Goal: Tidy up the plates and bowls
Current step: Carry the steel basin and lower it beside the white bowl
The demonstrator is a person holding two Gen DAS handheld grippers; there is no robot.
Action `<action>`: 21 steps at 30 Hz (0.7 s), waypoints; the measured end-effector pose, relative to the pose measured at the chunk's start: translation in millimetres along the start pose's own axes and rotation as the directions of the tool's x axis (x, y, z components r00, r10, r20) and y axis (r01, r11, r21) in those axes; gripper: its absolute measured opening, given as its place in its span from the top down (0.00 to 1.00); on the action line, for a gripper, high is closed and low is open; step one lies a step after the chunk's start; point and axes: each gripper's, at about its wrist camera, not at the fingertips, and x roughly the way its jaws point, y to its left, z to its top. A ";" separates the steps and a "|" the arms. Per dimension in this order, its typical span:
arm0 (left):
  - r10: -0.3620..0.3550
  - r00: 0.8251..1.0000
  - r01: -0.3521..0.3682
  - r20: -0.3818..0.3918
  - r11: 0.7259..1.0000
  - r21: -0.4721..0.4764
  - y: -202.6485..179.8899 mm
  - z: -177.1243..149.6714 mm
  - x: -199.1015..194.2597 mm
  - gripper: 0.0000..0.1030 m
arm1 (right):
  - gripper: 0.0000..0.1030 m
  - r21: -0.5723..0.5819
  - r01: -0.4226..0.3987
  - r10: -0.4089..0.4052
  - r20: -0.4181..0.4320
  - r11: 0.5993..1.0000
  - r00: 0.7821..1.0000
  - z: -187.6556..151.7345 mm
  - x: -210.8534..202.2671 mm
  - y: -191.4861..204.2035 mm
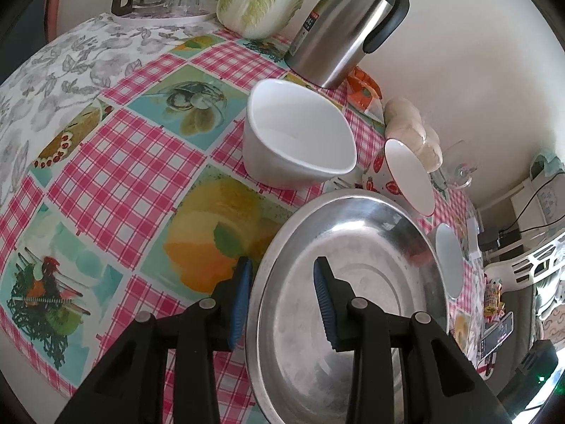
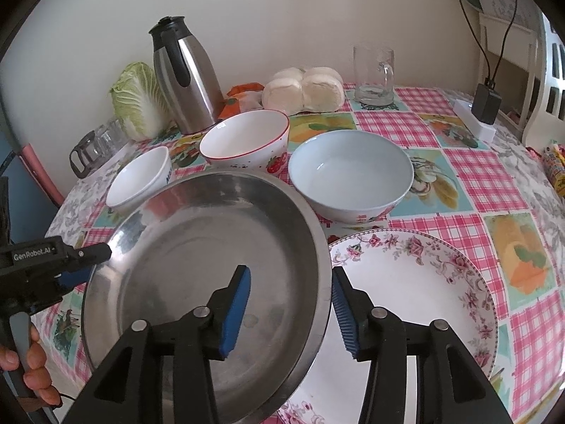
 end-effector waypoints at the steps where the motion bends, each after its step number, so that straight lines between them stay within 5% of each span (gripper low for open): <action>1: -0.002 1.000 0.002 0.004 1.000 -0.001 0.8 0.5 -0.1 0.65 | 0.51 -0.003 0.001 -0.001 0.001 1.000 1.000 -0.2 0.4 0.8; 21: -0.011 0.999 0.012 0.045 1.000 -0.013 3.1 4.4 -2.4 0.56 | 0.51 -0.008 -0.036 0.036 -0.001 0.999 0.999 -0.7 4.8 3.0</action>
